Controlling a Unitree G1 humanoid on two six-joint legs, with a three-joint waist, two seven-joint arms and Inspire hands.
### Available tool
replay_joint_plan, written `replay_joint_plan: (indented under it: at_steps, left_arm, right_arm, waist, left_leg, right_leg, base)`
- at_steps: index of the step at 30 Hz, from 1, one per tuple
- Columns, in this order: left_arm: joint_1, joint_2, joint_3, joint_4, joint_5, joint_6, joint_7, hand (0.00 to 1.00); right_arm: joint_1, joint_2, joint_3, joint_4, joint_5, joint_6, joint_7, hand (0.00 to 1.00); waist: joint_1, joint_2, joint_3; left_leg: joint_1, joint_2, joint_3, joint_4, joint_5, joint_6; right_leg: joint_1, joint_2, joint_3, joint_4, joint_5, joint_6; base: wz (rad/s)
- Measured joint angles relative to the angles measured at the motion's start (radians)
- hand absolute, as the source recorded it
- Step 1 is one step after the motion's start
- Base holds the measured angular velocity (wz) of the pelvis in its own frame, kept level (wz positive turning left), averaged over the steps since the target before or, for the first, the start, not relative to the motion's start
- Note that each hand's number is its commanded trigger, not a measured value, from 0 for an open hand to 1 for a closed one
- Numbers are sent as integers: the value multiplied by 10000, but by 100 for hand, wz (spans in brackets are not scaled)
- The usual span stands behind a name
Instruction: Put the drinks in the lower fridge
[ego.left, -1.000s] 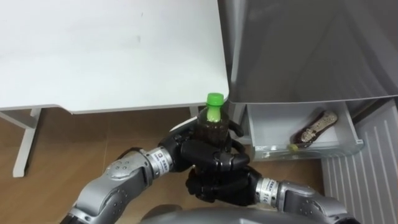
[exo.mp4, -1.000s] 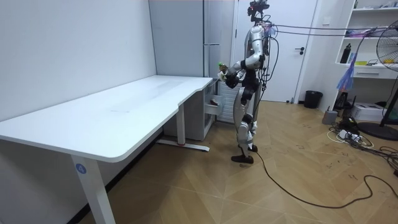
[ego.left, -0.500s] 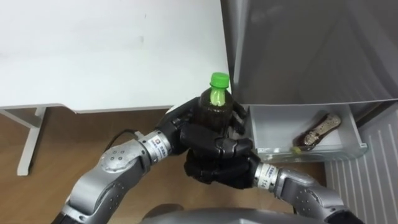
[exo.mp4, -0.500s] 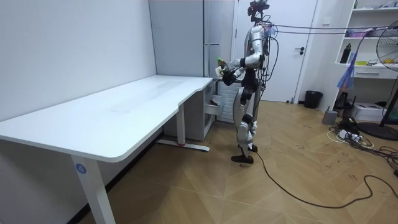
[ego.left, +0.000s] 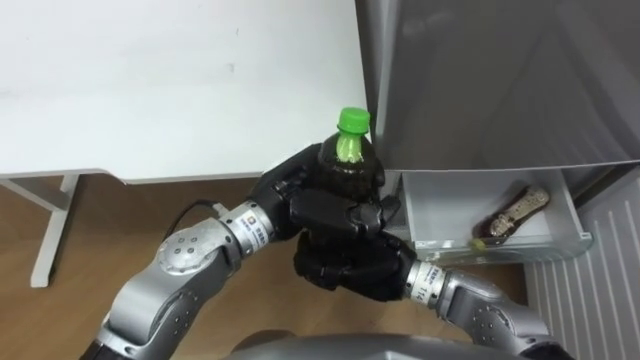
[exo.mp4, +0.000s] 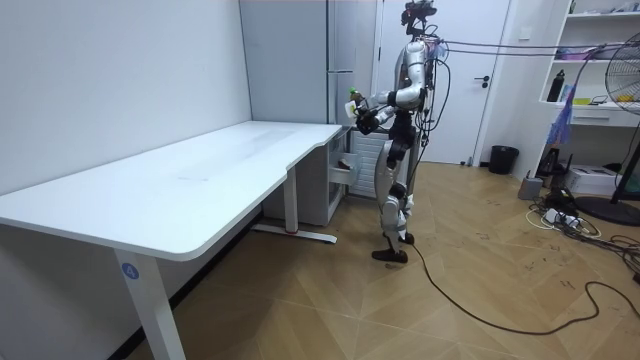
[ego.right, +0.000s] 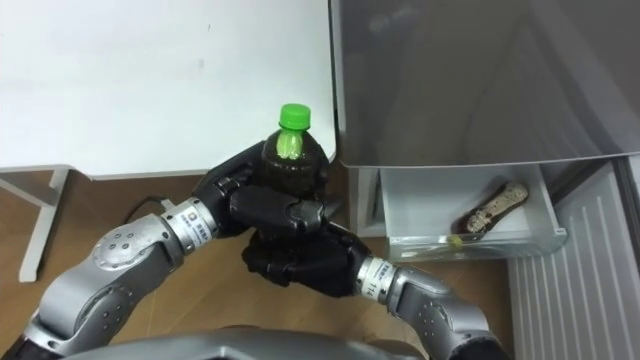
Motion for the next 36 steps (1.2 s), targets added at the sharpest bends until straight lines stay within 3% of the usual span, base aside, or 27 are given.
replay_joint_plan:
  at_steps: [18, 19, 20, 36]
  left_arm:
    - [2, -22, 0, 0, 11, 0, 88, 100]
    - [2, -24, 0, 1, 12, 0, 89, 92]
    - [2, -24, 0, 1, 12, 0, 90, 0]
    - [4, -215, 59, 2, 0, 0, 115, 0]
  right_arm:
    - [12, 75, -73, 112, -3, 17, 85, 100]
    - [12, 81, -82, 114, -15, 17, 87, 100]
    - [16, 82, -91, 113, -21, 17, 90, 100]
    - [140, 159, -329, 121, -34, 71, 256, 100]
  waist:
    - [-10, 40, 36]
    - [-10, 39, 37]
    - [-10, 40, 36]
    - [7, 32, 38]
  left_leg:
    - [103, -2, 0, -13, -16, 1]
    - [100, -3, 2, -13, -16, 2]
    - [101, -6, 7, -13, -16, 2]
    - [147, -18, 59, -18, -15, 4]
  right_leg:
    - [99, -3, -7, -3, -2, 2]
    - [97, -3, -5, -10, -3, 3]
    - [98, -4, -3, -14, -4, 4]
    - [117, -21, 31, -27, -17, 14]
  base:
    - [0]
    - [0]
    - [0]
    - [0]
